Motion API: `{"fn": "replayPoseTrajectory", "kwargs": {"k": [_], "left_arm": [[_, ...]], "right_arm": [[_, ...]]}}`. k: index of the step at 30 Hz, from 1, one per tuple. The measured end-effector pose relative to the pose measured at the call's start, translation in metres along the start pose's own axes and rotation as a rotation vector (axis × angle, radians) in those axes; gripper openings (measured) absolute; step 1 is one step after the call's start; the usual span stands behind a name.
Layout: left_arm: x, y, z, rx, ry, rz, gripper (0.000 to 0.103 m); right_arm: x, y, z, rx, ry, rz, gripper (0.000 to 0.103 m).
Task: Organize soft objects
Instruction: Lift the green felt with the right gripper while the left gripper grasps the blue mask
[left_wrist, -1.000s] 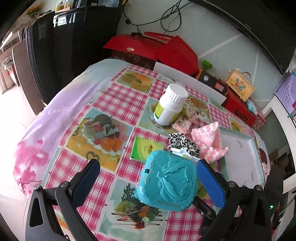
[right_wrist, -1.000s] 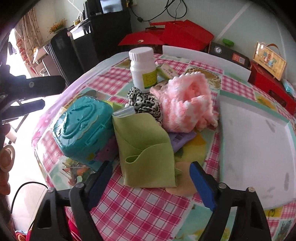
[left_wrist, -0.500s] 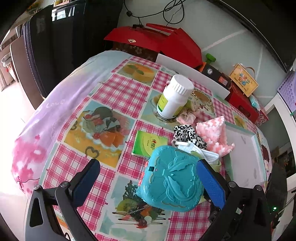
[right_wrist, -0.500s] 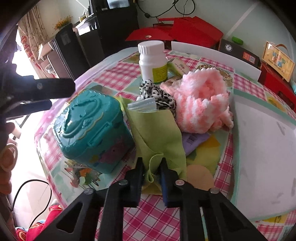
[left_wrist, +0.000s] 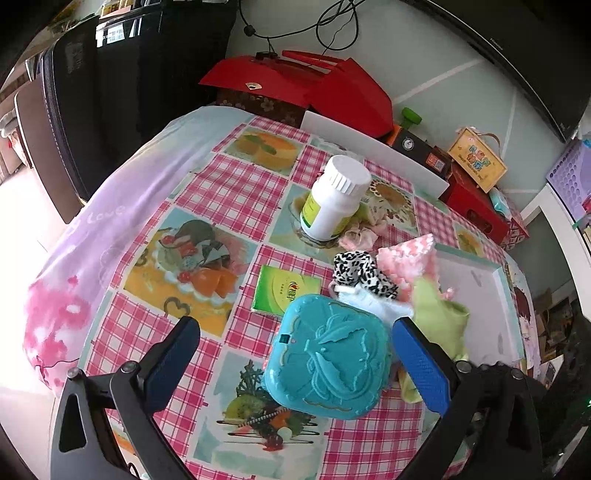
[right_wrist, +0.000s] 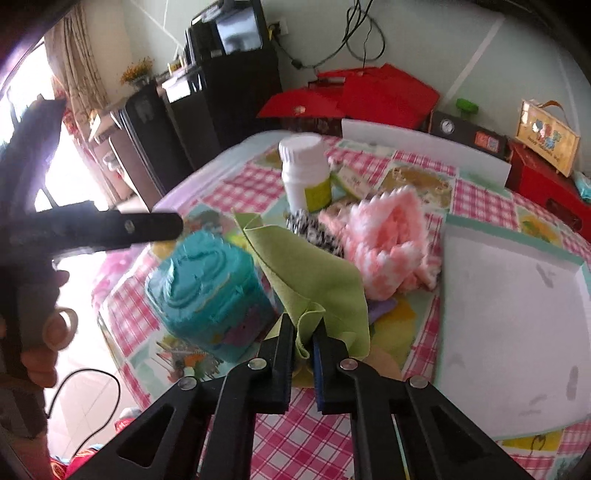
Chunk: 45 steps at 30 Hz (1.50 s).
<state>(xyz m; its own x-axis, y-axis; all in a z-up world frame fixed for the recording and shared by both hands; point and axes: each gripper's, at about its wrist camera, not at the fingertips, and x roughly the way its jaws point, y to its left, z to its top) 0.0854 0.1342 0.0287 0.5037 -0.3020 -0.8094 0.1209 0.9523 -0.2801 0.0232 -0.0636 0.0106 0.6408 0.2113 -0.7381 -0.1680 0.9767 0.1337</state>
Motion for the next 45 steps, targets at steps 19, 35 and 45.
{"fn": "replayPoseTrajectory", "kwargs": {"k": [19, 35, 45], "left_arm": [[0.033, -0.076, 0.034, 0.269, 0.262, -0.086, 0.103], [0.102, -0.123, 0.038, 0.571, 0.646, 0.066, 0.072], [0.139, -0.144, 0.02, 0.606, 0.709, 0.117, 0.038]], "right_arm": [[-0.056, -0.066, 0.037, 0.114, -0.14, -0.15, 0.009], [-0.071, -0.122, 0.032, 0.244, -0.191, -0.166, 0.009], [-0.077, -0.144, 0.023, 0.298, -0.201, -0.173, 0.009]]}}
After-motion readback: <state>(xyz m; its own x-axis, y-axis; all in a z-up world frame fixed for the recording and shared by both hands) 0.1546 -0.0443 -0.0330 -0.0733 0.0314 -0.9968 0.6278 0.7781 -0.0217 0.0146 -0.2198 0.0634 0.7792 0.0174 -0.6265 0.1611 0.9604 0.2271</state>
